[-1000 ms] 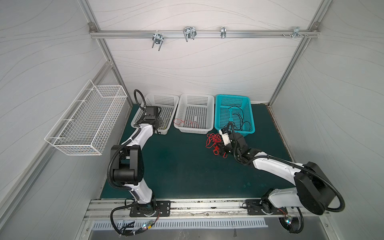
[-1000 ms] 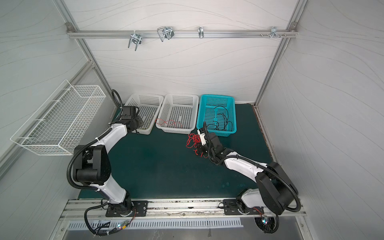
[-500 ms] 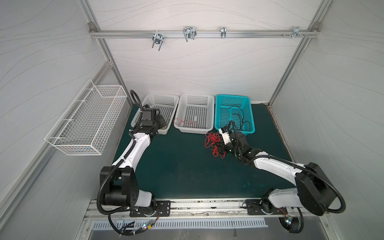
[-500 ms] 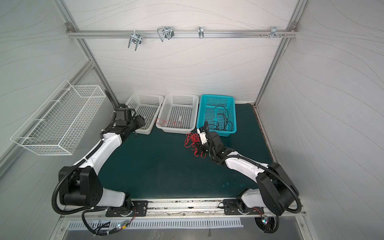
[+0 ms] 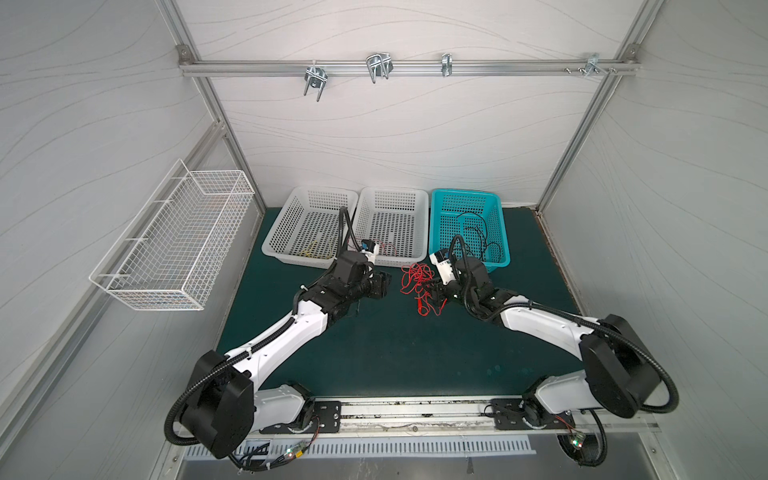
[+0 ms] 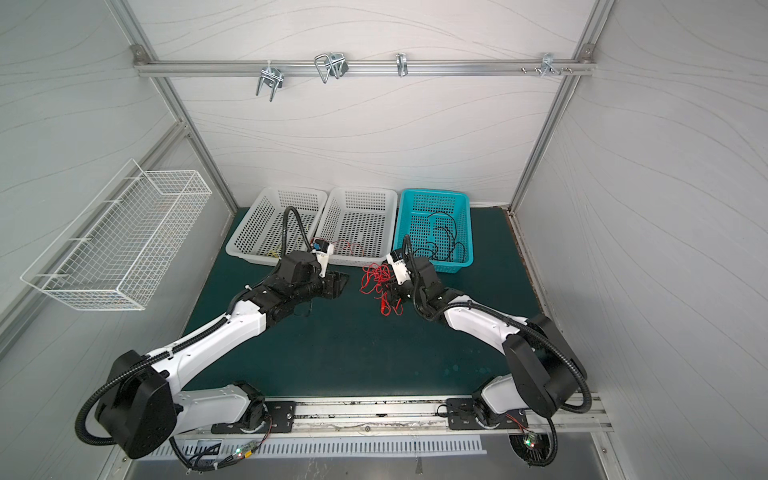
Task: Untangle the cables
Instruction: 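Bring the left gripper back to the red bundle held by the right gripper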
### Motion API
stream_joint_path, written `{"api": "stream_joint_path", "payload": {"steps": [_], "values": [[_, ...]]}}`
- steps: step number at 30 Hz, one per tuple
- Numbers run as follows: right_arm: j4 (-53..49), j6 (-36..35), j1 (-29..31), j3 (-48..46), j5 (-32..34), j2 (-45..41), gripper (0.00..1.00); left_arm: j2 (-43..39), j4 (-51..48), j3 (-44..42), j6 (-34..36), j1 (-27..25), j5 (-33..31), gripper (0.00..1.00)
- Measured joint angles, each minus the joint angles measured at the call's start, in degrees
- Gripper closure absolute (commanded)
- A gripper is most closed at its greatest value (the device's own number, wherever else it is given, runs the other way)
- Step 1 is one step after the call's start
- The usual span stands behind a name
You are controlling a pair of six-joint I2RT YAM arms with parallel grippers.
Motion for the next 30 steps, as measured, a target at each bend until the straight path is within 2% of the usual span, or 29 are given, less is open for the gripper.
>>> {"api": "stream_joint_path", "payload": {"steps": [9,18,23,25,28,30], "values": [[-0.33,-1.33,2.19,3.30,-0.28,1.90,0.94,0.02,3.56,-1.73,0.31,-6.75,1.11,0.42],[-2.43,-4.33,4.26,3.58,-0.09,2.01,0.94,-0.26,7.78,-2.49,-0.15,-7.41,-2.56,0.39],[-2.89,-5.18,5.38,3.58,0.92,2.16,0.94,-0.04,7.93,-2.43,-0.22,-7.41,-5.73,0.43],[-2.89,-5.40,5.64,3.58,1.62,2.16,0.94,0.57,7.98,-2.40,-0.74,-7.41,-7.21,0.51],[-2.93,-5.53,5.86,3.58,2.82,2.16,0.94,1.62,8.20,-2.40,-1.84,-7.41,-8.85,0.81],[-2.91,-5.62,5.97,3.58,3.28,2.16,0.94,2.25,8.70,-2.43,-2.45,-7.41,-9.73,0.91]]}}
